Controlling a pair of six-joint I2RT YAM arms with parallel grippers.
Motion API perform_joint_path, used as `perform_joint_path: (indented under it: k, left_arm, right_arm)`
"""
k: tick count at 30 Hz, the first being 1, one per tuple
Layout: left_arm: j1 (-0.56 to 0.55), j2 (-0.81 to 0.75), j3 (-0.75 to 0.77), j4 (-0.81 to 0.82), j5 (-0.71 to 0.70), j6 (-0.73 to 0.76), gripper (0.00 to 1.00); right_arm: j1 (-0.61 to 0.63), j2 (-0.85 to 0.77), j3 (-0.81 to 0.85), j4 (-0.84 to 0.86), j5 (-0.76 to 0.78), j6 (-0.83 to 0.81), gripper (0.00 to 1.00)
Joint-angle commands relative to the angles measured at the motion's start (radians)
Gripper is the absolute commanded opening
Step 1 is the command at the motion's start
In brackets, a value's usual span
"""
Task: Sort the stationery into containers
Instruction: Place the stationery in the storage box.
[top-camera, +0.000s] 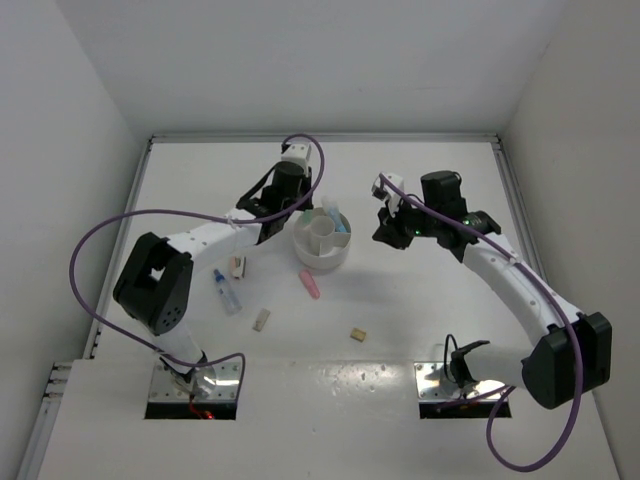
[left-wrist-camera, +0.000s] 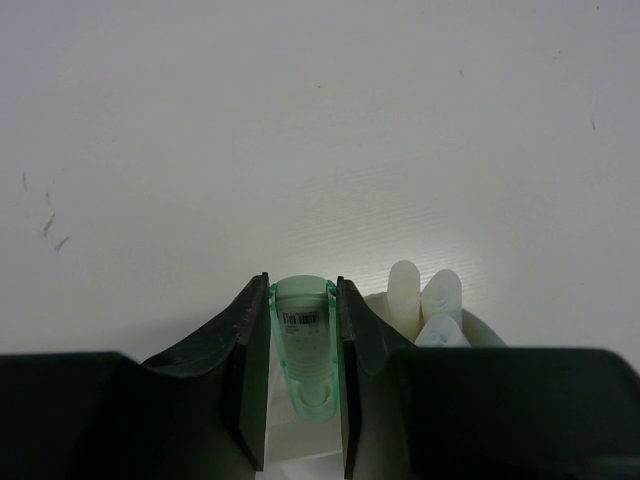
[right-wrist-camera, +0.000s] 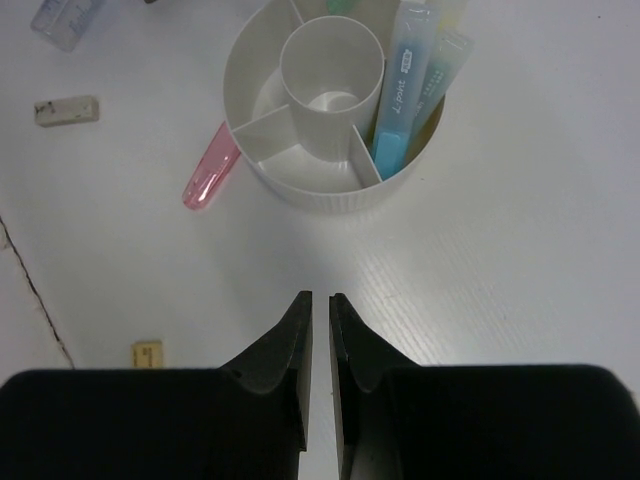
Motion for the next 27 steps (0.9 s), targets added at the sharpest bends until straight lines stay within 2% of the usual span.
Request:
perform_joint_path:
  k: [1, 10, 14, 16, 23, 27]
  left_arm:
    - [-0.003, -0.015, 0.008, 0.07, 0.012, -0.017, 0.0]
    - [-0.003, -0.005, -0.03, 0.08, 0.021, -0.026, 0.01]
    - [-0.012, 0.005, -0.03, 0.08, 0.021, -0.026, 0.08]
    - [-0.012, 0.005, -0.03, 0.08, 0.021, -0.026, 0.16]
    - [-0.012, 0.005, -0.03, 0.08, 0.021, -0.026, 0.35]
    - [-0.012, 0.005, -0.021, 0.07, 0.012, -0.026, 0.38]
  right_arm:
    - [-0.006, -0.001, -0.005, 0.036, 0.0, -0.012, 0.13]
    - [-0.006, 0.009, -0.005, 0.036, 0.0, -0.012, 0.13]
    - [-0.006, 0.009, -0.005, 0.036, 0.0, -0.012, 0.13]
    - [-0.006, 0.009, -0.005, 0.027, 0.0, -0.012, 0.13]
    - [-0.006, 0.009, -0.005, 0.027, 0.0, -0.012, 0.17]
    - [-0.006, 0.009, -0.005, 0.027, 0.0, -0.012, 0.19]
